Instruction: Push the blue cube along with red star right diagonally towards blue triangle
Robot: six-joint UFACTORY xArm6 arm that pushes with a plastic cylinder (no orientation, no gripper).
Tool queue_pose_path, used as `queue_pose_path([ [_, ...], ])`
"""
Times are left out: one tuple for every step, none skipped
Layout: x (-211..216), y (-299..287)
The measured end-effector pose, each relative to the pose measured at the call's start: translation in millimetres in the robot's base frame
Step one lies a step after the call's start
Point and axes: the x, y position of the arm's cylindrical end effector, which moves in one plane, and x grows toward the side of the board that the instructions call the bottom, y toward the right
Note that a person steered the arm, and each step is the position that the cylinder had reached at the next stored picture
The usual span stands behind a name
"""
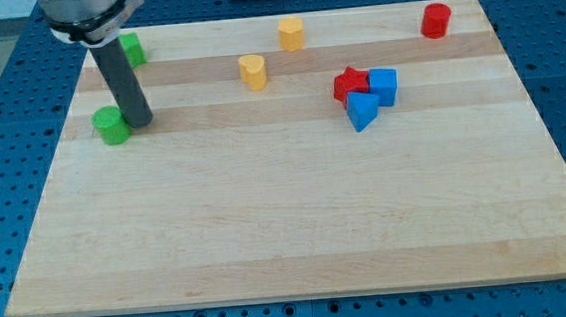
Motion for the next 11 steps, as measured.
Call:
queue_pose_path([
  [0.2, -2.7],
  [0.2, 23.8],
  [0.2, 70.2],
  [0.2, 117.2],
  [0.1, 154.9],
  [-6.2, 173.1],
  [-15.9, 194.7],
  [-11.7, 214.8],
  [-5.8, 228.4],
  [-9.2, 247.1],
  [-26.6, 269.2],
])
